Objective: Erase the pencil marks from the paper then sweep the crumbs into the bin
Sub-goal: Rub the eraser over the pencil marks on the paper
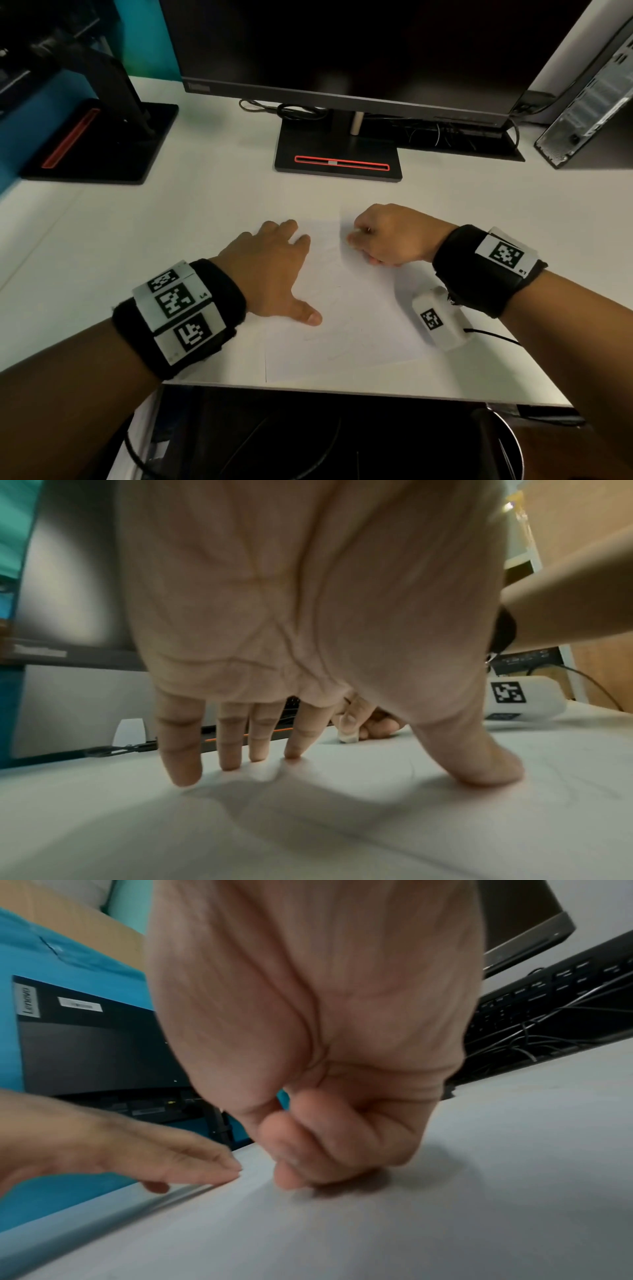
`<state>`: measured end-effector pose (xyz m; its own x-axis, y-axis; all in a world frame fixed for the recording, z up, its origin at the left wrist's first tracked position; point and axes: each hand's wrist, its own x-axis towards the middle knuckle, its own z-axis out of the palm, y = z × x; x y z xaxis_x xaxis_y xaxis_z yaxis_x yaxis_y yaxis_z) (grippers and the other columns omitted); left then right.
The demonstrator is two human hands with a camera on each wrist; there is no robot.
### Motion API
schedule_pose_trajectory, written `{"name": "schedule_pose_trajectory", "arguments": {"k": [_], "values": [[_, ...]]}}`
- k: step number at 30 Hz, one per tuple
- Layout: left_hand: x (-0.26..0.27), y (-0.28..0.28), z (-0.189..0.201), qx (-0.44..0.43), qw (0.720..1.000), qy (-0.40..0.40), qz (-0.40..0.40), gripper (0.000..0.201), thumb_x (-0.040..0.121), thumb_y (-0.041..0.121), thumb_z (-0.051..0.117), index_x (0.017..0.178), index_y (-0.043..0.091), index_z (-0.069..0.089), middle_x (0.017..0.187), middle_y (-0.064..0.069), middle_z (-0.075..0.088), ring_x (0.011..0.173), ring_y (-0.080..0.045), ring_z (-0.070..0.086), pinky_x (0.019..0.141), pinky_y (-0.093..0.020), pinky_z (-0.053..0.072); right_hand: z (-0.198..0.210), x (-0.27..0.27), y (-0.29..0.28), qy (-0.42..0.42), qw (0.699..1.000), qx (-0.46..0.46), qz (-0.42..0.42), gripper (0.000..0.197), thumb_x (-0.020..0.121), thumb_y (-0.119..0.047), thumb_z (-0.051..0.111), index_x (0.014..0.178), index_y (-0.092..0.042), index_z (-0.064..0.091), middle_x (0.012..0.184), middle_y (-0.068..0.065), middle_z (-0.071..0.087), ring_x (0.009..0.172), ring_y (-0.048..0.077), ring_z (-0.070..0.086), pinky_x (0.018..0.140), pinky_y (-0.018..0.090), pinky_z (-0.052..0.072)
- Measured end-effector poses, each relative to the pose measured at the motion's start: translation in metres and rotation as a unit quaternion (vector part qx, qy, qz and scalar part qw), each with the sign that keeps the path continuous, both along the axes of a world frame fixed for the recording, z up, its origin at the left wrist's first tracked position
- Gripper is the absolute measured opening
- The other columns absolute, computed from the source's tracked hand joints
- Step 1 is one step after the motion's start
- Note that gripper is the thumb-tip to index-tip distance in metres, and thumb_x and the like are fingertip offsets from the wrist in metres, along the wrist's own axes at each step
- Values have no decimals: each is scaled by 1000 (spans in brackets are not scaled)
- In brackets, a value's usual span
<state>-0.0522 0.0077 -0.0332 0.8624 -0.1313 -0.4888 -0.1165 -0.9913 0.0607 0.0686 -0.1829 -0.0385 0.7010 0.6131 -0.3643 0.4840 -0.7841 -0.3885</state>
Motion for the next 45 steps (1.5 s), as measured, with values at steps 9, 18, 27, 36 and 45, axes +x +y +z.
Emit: {"name": "schedule_pose_trajectory", "arguments": {"k": [9,18,27,36,45], "values": [[1,-4,-1,12,999,28,22,126,72,81,62,159,18,-3,167,-5,-12,153,-31,-4,119,-52,22,6,4,12,-33,998,-27,42,43,102,-38,47,73,-11,63,76,10,70,72,29,65,70,37,53],[2,-5,-1,32,999,32,18,127,70,84,61,159,20,-4,167,-4,-11,153,-31,-3,117,-55,23,8,3,17,-13,998,-37,58,44,102,-39,48,77,-7,64,73,8,70,66,27,63,67,36,54],[0,-5,1,31,999,38,22,126,71,83,61,159,21,-5,167,-2,-12,154,-29,-4,117,-55,22,8,4,20,17,998,-34,50,44,102,-38,50,78,-4,67,71,13,70,57,21,57,60,30,49],[0,-4,0,26,999,33,21,127,70,84,60,159,21,-4,167,-1,-12,154,-29,-4,116,-56,24,8,5,22,7,997,-36,63,43,102,-41,50,75,-10,64,71,8,67,64,27,60,61,31,49],[0,-3,-1,21,999,34,25,126,70,84,60,159,22,-5,167,0,-13,154,-28,-5,117,-56,23,7,5,27,-12,998,-28,63,45,101,-41,49,73,-9,63,72,10,68,68,30,61,67,37,51]]}}
